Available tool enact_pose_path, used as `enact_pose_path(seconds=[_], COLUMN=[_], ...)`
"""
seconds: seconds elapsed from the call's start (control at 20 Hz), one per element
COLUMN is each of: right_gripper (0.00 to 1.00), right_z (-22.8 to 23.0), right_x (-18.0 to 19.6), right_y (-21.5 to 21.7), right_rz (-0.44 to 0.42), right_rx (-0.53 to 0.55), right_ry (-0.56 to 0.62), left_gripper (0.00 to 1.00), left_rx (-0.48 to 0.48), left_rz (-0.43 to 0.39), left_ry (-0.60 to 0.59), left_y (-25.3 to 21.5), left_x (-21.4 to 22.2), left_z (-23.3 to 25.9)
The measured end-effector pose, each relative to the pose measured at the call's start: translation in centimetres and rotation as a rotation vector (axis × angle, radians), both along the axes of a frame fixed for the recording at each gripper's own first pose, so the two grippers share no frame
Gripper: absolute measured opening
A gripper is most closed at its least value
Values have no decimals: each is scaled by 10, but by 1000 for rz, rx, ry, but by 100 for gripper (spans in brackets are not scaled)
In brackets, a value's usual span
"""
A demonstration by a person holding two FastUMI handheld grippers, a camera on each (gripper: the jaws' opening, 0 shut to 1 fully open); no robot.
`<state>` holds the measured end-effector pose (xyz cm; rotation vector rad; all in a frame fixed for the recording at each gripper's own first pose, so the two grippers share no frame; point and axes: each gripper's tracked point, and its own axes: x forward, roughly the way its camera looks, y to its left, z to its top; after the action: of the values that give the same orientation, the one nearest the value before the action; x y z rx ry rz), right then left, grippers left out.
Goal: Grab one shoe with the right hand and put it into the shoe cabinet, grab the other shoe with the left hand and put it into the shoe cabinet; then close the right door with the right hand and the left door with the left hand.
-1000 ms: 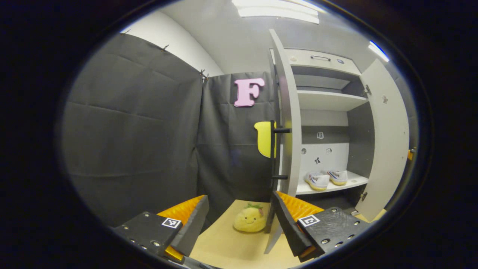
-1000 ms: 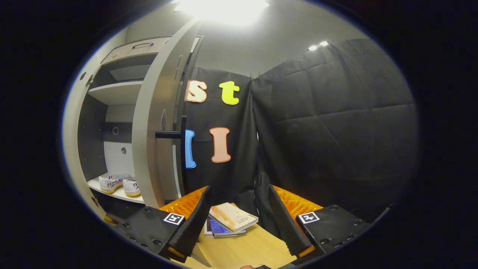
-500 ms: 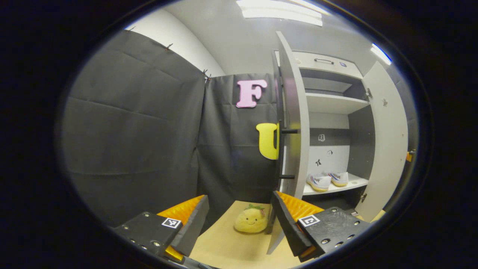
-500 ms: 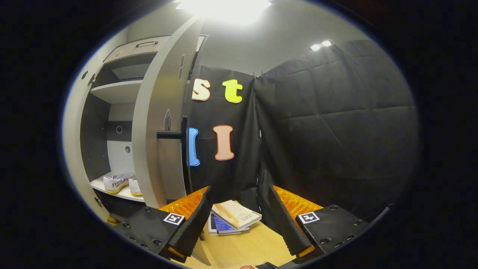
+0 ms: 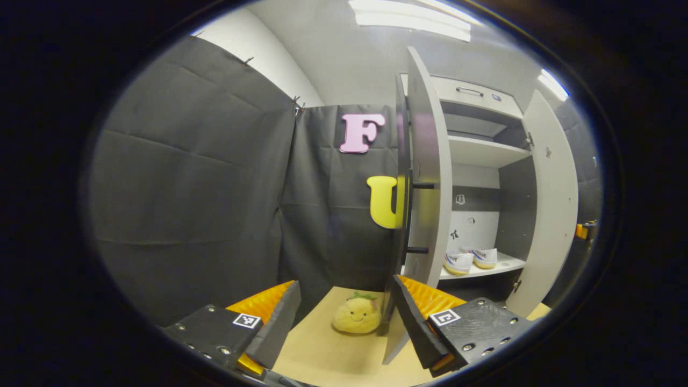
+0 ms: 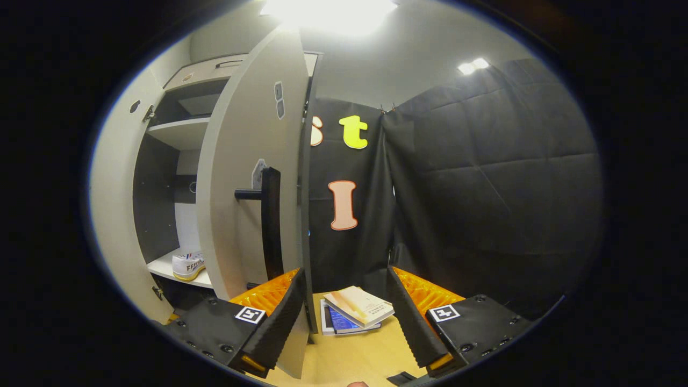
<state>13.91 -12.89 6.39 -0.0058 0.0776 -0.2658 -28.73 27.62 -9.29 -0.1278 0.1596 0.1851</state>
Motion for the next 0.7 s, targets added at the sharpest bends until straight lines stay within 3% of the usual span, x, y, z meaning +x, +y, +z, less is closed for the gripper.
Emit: enact_pose_path(seconds=[0.25,0.3,0.45,0.5,0.65,0.7], right_gripper=[95,91,95,91,95,91], right_z=[0,2,-1,-1,-1,0], right_x=[9,12,23,27,43,48], right_y=[38,47,73,82,103,109], right_rz=[54,69,110,124,149,151], right_rx=[24,32,36,37,34,31], right_ry=[-1,-5,-4,-6,-4,-5], left_gripper=[99,99,97,98,99,99], left_rx=[-9,-8,-13,-16,-20,-21], left_rz=[-9,-9,-3,-1,10,14], left_ry=[6,9,16,19,23,25], left_y=[6,8,15,17,22,24], left_x=[-2,-3,-8,-11,-17,-17], left_z=[-5,-5,-10,-11,-14,-14])
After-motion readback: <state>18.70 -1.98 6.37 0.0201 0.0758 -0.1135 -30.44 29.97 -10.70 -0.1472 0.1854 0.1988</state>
